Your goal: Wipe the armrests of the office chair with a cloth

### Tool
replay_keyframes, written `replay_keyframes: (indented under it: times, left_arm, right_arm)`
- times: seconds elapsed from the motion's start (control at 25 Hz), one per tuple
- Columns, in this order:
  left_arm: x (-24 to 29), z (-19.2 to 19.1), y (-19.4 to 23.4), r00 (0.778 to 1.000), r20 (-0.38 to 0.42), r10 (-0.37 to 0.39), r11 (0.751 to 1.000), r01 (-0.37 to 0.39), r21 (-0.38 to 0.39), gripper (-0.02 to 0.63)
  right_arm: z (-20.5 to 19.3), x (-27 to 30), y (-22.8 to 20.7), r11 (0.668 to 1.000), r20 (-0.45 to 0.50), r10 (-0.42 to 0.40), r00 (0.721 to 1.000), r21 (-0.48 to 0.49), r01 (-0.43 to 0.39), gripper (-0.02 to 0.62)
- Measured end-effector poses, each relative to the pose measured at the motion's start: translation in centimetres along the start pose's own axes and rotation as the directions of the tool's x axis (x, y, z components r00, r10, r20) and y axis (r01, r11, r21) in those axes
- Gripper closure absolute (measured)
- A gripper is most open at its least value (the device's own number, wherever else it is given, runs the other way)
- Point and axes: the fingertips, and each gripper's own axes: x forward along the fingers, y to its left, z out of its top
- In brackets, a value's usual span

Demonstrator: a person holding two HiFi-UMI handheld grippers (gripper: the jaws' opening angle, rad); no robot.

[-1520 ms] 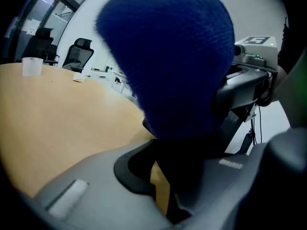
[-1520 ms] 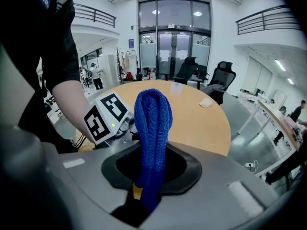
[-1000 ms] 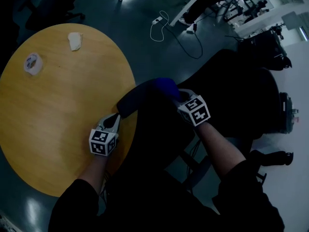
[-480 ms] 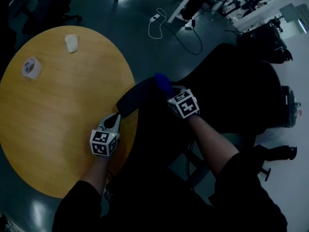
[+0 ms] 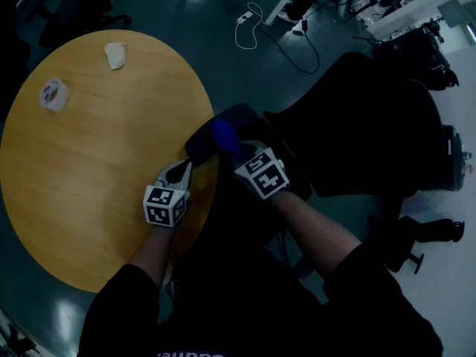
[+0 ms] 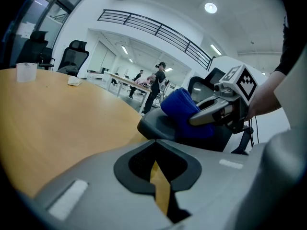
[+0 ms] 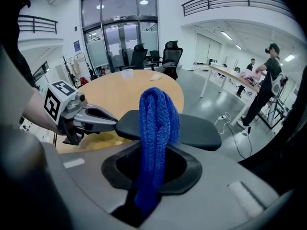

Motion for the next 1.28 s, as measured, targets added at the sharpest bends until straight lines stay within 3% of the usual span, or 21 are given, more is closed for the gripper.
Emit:
replay_keyframes:
  times: [0.48,0.84,1.12,1.28]
  left_arm:
    - [-1.1,-1.6,-1.2,0.999,-0.036,-0.012,0.998,0.013,0.054,0.587]
    - [-4.8,-3.3,-1.0,0.998,-0.049,0.024,1.000,-0.024,0.003,0.586]
    - [-7.7,-3.6,-7.1,0.998,-0.056,0.009,1.000,-0.010,-0.020,0.588]
    - [-7.7,-1.5,-12.3,0.999,-0.033,-0.032,0.998,0.034,0.053,0.588]
  right_arm:
    - [1.4,1.0,10.9,0.974,0.001,0.188,0.982,-0.131,-0.186,0.508]
    - [0.7,-0.8,16.0,0.956,0.057,0.273,0.960,-0.129,-0.264,0.508]
    - [-2.2,-7.0,17.9,0.954,0.138,0.296,0.945,-0.079,-0.288,0.508]
    - [-3.6,-11.8,16.4,0.963,0.244,0.261,0.934,0.008,-0.271,0.508]
